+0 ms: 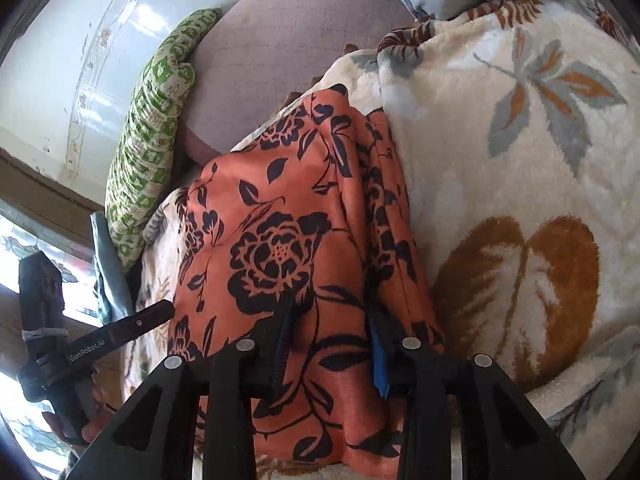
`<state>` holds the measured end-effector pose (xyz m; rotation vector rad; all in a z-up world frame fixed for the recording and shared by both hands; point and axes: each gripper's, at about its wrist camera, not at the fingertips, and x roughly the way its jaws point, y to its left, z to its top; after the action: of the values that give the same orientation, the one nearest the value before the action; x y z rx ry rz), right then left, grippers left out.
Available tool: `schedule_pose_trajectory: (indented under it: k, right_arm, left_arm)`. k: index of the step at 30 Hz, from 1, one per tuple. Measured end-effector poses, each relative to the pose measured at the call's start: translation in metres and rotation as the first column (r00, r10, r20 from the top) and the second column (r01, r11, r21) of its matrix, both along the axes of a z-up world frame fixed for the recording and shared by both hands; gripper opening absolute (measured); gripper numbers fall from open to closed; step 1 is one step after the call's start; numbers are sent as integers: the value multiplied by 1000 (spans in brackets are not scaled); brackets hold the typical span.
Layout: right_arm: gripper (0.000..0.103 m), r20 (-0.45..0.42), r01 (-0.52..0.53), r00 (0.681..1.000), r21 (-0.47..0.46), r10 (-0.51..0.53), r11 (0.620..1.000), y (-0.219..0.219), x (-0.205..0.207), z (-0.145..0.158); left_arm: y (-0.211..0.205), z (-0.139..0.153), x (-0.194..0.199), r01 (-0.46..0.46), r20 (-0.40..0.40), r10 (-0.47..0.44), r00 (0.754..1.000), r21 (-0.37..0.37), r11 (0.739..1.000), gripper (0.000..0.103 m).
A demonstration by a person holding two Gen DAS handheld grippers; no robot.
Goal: Fold small clothes
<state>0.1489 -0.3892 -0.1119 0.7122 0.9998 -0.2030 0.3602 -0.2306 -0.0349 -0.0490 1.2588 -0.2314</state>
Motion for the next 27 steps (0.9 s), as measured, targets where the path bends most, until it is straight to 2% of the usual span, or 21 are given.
schedule_pose_trajectory:
  k: [1, 4, 5, 7, 8, 10, 11, 12, 15, 18, 21, 23, 25, 27]
  right_arm:
    - [10, 25, -18, 1000, -18, 18, 1000, 4, -1, 8]
    - [10, 98, 12, 995, -74, -5, 997, 7, -13, 24]
    - [10, 82, 25, 997, -85, -18, 996, 5, -15, 20]
    - [10, -22, 24, 999, -120, -27, 992, 2, -13, -3]
    - [10, -47, 16, 999, -110, -21, 994, 2, -13, -13]
    - [10, -16, 38, 999, -100, -40, 994, 3, -18, -11]
    - [16, -4, 46, 999, -78, -46, 996, 3, -20, -8]
    - [18, 0, 53, 999, -66, -53, 996, 3, -21, -5]
    - [18, 16, 61, 998, -45, -60, 997, 0, -33, 4]
    - [24, 40, 92, 995, 0, -92, 996, -6, -53, 10]
    - [38, 54, 126, 990, 59, -129, 990, -9, -71, 6]
    - [42, 28, 121, 992, 77, -123, 990, -5, -74, -4]
    - [42, -16, 98, 995, 57, -97, 994, 3, -71, -13]
    - [25, 10, 64, 998, -22, -64, 998, 12, -72, -4]
  left_arm:
    - [1, 4, -5, 2, 2, -2, 1000, -2, 1000, 32]
    - [2, 8, -21, 7, 22, -7, 1000, 8, 1000, 32]
    - [1, 6, -25, 12, 27, -13, 1000, 19, 1000, 32]
    - [-3, -1, -29, 22, 14, -23, 1000, 34, 999, 33]
    - [-5, -4, -31, 26, 6, -26, 1000, 39, 999, 33]
    - [-7, -4, -35, 28, 13, -28, 1000, 50, 998, 33]
    - [-8, -3, -36, 28, 19, -29, 999, 54, 998, 33]
    - [-9, -3, -36, 29, 18, -30, 999, 58, 998, 33]
    - [-6, 0, -38, 27, 4, -27, 1000, 52, 998, 33]
    - [8, 6, -43, 2, -10, -2, 1000, 1, 1000, 33]
    - [22, 1, -51, -30, -77, 23, 997, -100, 994, 33]
    - [24, -7, -56, -42, -111, 29, 993, -123, 992, 34]
    - [19, -14, -59, -33, -113, 23, 993, -93, 995, 36]
    - [12, -19, -62, -11, -91, 7, 996, -44, 999, 37]
